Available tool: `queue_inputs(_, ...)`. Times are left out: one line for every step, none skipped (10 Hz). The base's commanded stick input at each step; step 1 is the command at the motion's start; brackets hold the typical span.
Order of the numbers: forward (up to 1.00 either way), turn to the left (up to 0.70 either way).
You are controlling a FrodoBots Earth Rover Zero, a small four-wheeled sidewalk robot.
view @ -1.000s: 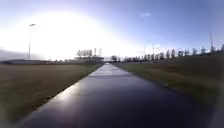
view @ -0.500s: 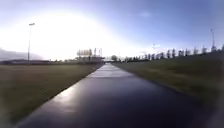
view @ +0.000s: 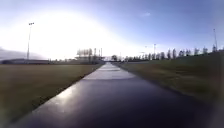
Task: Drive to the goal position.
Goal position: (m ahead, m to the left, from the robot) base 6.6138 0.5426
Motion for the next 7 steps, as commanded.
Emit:
queue_inputs(1.0,0.0)
queue_inputs(1.0,0.0)
queue_inputs(1.0,0.0)
queue_inputs(1.0,0.0)
queue_inputs(1.0,0.0)
queue_inputs(1.0,0.0)
queue_inputs(1.0,0.0)
